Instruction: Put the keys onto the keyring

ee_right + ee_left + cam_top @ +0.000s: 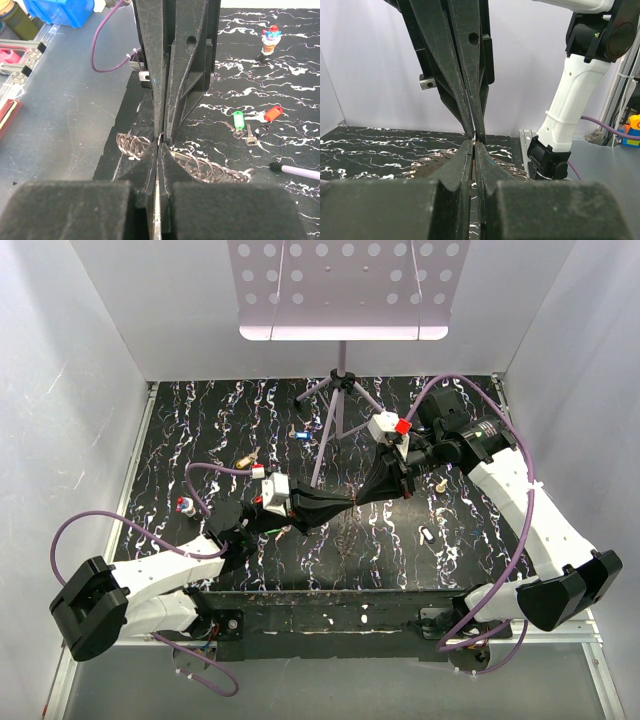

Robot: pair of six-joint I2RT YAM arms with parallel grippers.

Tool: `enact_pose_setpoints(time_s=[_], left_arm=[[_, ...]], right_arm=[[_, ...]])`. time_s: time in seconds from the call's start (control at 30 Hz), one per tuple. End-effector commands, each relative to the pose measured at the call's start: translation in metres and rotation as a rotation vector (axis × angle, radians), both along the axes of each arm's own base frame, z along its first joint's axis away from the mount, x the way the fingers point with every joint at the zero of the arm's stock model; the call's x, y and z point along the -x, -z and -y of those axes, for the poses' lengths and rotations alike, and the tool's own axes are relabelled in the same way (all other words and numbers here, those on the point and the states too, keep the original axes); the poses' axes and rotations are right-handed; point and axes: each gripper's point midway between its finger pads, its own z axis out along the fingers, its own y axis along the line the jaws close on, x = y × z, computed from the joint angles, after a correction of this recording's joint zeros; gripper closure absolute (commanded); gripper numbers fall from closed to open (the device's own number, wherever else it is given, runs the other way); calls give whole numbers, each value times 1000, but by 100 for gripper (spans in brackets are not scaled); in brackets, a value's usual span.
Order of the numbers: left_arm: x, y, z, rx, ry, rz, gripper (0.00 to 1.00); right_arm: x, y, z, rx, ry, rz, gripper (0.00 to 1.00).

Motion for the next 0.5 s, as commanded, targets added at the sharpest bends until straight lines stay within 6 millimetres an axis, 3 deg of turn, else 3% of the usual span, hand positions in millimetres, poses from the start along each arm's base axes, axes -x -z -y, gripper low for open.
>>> enact_pose_setpoints(time_s=[0.0,0.1,0.3,0.47], left_arm=[[-1,-5,-2,11,-15,2,100],[-1,4,0,-50,-13,-13,96],[0,13,-13,-118,-67,-7,54],[-2,20,-30,-167,-149,13,35]], right_arm=[[4,-1,3,5,-1,28,99],[6,2,5,16,-5,48,99],[8,8,11,64,-4,55,99],[7,18,28,198,-11,120,99]])
